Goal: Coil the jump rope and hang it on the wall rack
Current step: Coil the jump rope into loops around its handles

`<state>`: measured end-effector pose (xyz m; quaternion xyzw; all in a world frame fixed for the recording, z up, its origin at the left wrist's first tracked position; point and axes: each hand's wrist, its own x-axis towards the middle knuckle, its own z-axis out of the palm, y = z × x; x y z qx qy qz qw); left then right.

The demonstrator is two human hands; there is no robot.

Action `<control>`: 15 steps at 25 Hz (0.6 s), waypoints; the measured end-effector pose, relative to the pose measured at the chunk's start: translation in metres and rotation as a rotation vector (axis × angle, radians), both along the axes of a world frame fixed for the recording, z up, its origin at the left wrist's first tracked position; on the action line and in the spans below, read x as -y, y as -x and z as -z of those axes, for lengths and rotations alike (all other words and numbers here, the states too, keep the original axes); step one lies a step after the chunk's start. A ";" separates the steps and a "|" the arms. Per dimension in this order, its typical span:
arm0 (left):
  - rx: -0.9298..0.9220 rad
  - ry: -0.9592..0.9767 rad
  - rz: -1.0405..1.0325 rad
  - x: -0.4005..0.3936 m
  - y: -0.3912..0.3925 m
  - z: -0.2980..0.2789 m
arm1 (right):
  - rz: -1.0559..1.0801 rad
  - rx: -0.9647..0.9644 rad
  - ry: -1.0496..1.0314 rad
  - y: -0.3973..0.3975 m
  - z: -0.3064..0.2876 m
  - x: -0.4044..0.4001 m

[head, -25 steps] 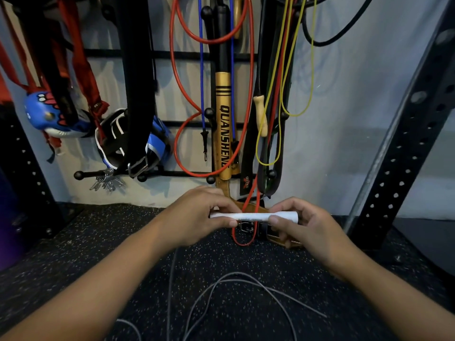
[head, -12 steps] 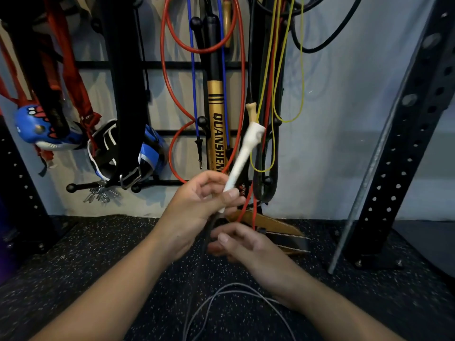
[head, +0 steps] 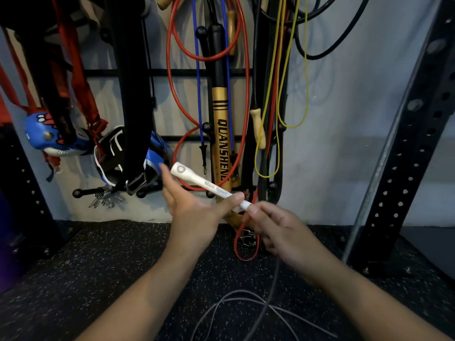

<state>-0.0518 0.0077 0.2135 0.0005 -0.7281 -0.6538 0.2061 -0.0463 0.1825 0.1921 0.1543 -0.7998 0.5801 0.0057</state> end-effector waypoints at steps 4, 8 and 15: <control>-0.425 0.910 -0.230 0.017 0.008 0.002 | -0.003 -0.158 -0.192 0.000 -0.020 -0.018; -0.337 1.022 0.290 0.022 0.014 0.006 | -0.023 -0.167 -0.153 0.003 -0.023 -0.022; 0.007 -0.188 0.428 0.024 0.014 -0.004 | 0.036 -0.009 0.116 0.005 -0.010 -0.033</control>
